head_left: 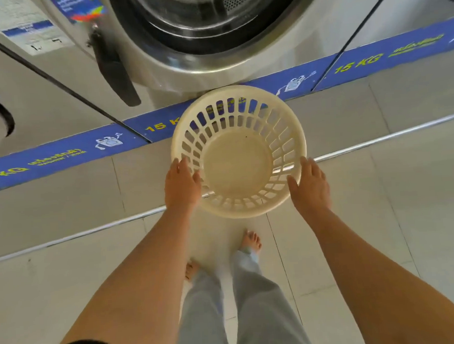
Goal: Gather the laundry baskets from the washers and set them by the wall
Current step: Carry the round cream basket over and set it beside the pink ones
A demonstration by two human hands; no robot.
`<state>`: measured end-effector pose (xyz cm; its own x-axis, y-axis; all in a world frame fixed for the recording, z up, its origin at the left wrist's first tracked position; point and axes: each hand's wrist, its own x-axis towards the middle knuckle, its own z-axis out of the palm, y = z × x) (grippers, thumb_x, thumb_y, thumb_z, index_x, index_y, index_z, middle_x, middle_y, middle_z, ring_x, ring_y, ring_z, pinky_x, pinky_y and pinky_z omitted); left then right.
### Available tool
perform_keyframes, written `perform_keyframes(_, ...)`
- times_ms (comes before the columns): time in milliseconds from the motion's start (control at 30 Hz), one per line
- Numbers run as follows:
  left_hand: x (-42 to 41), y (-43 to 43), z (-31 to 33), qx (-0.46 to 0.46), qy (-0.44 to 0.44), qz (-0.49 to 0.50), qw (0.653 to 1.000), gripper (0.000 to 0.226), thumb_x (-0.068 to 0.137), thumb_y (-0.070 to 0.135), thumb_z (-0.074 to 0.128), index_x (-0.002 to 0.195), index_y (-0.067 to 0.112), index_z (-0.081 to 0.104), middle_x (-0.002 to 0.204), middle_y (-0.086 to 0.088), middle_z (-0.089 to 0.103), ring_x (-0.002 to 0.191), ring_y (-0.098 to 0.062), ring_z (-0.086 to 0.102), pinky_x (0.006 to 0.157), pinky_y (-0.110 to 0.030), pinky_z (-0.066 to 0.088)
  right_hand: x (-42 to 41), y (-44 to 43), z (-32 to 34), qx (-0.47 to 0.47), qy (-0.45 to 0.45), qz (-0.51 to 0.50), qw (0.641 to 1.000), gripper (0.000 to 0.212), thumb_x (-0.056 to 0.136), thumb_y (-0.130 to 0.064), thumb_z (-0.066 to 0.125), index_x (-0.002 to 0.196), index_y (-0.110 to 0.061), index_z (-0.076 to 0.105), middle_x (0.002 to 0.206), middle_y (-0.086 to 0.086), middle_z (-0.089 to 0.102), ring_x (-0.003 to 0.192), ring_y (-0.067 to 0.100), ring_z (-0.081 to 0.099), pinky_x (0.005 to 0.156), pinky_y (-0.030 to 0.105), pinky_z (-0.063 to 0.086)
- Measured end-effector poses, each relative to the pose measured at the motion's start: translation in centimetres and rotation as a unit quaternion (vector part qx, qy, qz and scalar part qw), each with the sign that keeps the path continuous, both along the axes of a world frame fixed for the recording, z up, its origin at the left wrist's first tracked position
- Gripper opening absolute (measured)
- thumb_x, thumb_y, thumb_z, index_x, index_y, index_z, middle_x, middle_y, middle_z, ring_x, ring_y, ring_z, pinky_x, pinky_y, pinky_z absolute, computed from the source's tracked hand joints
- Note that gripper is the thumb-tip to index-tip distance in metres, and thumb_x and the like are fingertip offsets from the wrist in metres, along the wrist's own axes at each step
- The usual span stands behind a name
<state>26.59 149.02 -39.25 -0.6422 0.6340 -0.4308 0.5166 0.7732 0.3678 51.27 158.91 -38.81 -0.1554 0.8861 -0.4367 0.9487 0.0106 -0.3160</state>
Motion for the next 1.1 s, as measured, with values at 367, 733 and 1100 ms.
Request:
perform_keyframes(367, -2.4, 1.4, -9.8, -0.046, 0.052, 0.041, 0.997, 0.055, 0.097, 0.026, 0.049, 0.149, 0.02, 0.031, 0.161, -0.012, 0.01, 0.144, -0.033, 0.022, 0.115, -0.044, 0.026, -1.4, 7.9, -9.6, 0.04, -0.021, 0.056, 0.997, 0.057, 0.097, -0.04, 0.045, 0.148, -0.038, 0.021, 0.161, 0.009, 0.003, 0.141, 0.036, 0.025, 0.11, 0.052, 0.033)
perform_keyframes(733, -3.9, 2.8, -12.5, -0.083, 0.039, 0.081, 0.992, 0.063, 0.095, 0.01, 0.051, 0.146, 0.04, 0.028, 0.132, -0.012, 0.034, 0.101, -0.04, 0.058, 0.09, -0.049, 0.048, -0.7, 10.5, -13.8, 0.041, 0.055, 0.03, 0.997, 0.062, 0.092, -0.003, 0.052, 0.142, -0.038, 0.038, 0.152, 0.0, 0.02, 0.106, 0.027, 0.057, 0.088, 0.042, 0.055)
perform_keyframes(1100, -3.1, -2.0, -10.1, -0.011, 0.047, 0.141, 0.989, 0.059, 0.093, 0.007, 0.049, 0.142, 0.037, 0.038, 0.128, -0.011, 0.042, 0.097, -0.04, 0.059, 0.087, -0.048, 0.049, -1.7, 6.8, -11.1, 0.025, 0.035, 0.031, 0.999, 0.063, 0.091, 0.001, 0.05, 0.142, -0.035, 0.04, 0.153, 0.0, 0.023, 0.101, 0.035, 0.06, 0.088, 0.043, 0.052)
